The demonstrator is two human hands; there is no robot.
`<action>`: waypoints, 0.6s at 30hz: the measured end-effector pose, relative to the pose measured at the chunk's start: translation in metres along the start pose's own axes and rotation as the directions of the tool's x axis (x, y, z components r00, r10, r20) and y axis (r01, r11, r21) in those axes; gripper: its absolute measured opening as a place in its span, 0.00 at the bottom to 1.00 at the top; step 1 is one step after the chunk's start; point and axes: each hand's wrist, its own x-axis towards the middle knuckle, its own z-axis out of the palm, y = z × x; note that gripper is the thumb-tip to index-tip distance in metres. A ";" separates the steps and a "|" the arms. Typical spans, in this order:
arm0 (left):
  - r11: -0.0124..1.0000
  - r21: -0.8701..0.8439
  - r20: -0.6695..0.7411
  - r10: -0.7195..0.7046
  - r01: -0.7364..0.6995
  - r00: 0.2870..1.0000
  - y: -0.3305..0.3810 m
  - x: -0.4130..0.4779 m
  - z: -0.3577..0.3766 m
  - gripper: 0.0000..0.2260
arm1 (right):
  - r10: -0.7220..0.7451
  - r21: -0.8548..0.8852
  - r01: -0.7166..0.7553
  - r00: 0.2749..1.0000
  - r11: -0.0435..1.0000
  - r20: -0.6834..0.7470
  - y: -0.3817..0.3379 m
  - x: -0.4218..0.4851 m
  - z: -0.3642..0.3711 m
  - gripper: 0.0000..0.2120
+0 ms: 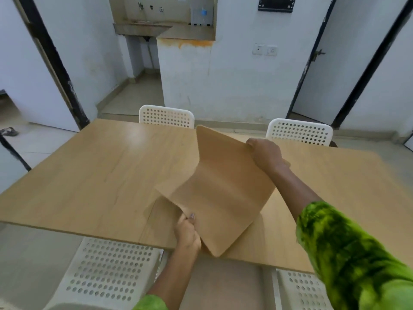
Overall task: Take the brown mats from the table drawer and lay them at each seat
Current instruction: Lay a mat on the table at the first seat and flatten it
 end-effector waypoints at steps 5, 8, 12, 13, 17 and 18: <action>1.000 0.011 -0.101 0.017 -0.016 0.995 -0.011 0.036 -0.011 0.13 | 0.084 -0.078 -0.094 0.988 0.992 -0.132 0.018 0.023 0.039 0.22; 1.000 -0.009 -0.156 0.028 -0.030 0.987 -0.012 0.048 -0.010 0.14 | 0.136 -0.027 -0.140 0.985 0.990 -0.103 0.016 0.019 0.054 0.22; 0.999 0.003 -0.221 0.049 -0.050 0.974 -0.017 0.053 -0.004 0.13 | 0.191 0.052 -0.198 0.974 0.979 0.123 0.009 -0.008 0.083 0.19; 0.998 0.010 -0.232 0.055 -0.055 0.971 -0.018 0.054 -0.002 0.12 | 0.203 0.081 -0.222 0.959 0.972 0.197 0.007 -0.017 0.090 0.19; 0.988 0.132 -0.264 0.110 -0.077 0.958 -0.019 0.056 -0.002 0.10 | 0.231 0.179 -0.337 0.869 0.924 0.438 0.003 -0.058 0.122 0.18; 0.971 0.217 -0.262 0.162 -0.105 0.952 -0.019 0.055 -0.003 0.11 | 0.236 0.185 -0.356 0.850 0.916 0.471 0.003 -0.068 0.128 0.17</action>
